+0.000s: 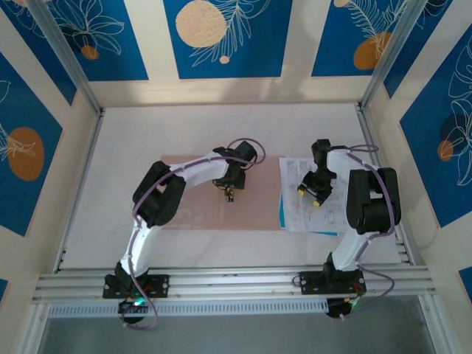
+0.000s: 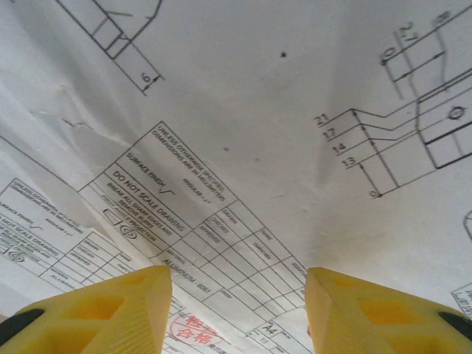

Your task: Put the files into the folder

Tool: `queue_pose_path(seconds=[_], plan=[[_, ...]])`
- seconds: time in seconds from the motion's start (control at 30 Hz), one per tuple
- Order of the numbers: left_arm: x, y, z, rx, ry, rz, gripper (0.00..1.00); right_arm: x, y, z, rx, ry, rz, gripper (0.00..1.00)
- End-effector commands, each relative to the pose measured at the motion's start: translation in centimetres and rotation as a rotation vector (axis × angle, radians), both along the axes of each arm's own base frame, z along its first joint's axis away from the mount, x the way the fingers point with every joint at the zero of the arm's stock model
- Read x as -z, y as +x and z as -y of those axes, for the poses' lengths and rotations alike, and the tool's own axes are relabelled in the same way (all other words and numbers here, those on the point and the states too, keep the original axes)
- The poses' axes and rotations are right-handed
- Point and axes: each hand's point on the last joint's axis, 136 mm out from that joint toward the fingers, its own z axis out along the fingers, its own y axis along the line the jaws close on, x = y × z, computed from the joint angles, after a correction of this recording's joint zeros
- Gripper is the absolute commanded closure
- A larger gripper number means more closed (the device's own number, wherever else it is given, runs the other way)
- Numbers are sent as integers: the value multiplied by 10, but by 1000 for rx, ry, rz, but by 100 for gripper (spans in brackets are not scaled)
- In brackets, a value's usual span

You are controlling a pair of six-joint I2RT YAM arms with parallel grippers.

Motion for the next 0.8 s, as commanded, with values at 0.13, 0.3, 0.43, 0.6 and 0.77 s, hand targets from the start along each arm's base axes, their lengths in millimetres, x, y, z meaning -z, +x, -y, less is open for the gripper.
queue_pose_path(seconds=[0.13,0.3,0.43,0.6,0.77], plan=[[13,-16,7,3,-36,-49,47,12,-9,-27,22,52,-52,54],[16,-16,14,1,-72,-62,47,18,-10,-49,-19,51,-84,61],[17,-16,21,-11,-118,-69,48,16,-4,-71,-56,68,-88,63],[12,-16,27,-14,-162,-60,48,25,-2,-99,-88,88,-122,65],[5,-13,29,-14,-183,-49,48,26,2,-125,-97,109,-115,66]])
